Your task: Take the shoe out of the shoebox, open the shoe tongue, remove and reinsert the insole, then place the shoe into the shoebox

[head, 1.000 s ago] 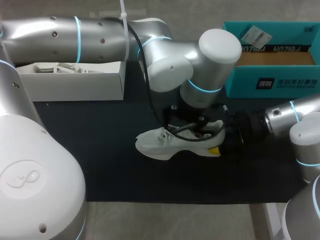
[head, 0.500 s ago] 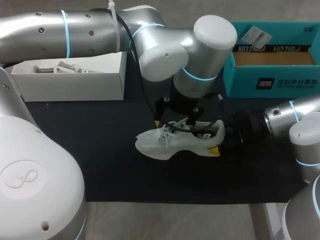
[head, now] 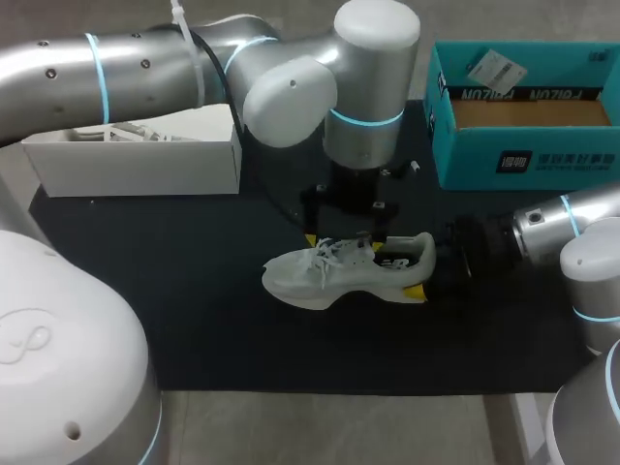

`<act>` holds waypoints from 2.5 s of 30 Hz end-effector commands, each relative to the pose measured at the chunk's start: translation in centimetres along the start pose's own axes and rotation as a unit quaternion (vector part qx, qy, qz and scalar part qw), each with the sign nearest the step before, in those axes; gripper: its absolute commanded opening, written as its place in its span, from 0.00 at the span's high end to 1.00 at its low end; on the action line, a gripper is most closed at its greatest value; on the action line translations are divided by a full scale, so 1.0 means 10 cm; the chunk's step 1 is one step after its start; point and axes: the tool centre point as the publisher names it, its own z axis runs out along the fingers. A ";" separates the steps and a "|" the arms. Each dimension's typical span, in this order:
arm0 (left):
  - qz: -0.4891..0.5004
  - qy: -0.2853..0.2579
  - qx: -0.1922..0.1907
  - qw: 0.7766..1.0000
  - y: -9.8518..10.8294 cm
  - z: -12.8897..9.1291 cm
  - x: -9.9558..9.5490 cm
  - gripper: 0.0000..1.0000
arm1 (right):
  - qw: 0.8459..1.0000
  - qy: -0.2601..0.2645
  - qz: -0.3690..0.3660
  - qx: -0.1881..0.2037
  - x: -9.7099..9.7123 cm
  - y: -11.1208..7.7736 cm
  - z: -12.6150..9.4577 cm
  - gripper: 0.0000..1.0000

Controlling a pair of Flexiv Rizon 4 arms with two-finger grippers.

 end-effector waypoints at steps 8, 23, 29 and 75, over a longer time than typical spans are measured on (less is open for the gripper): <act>0.008 0.035 -0.020 0.999 0.05 -0.02 0.00 1.00 | 1.000 -0.001 0.000 0.001 0.00 -0.01 0.02 1.00; 0.013 0.135 -0.075 0.988 0.16 -0.10 -0.01 1.00 | 1.000 -0.001 0.000 0.001 0.00 -0.01 0.02 1.00; 0.016 0.191 -0.078 0.978 0.16 -0.26 -0.13 1.00 | 1.000 -0.001 0.000 0.001 0.00 -0.01 0.02 1.00; -0.102 0.201 -0.076 0.971 0.16 0.03 -0.83 0.00 | 1.000 -0.001 0.000 0.001 0.00 -0.01 0.02 1.00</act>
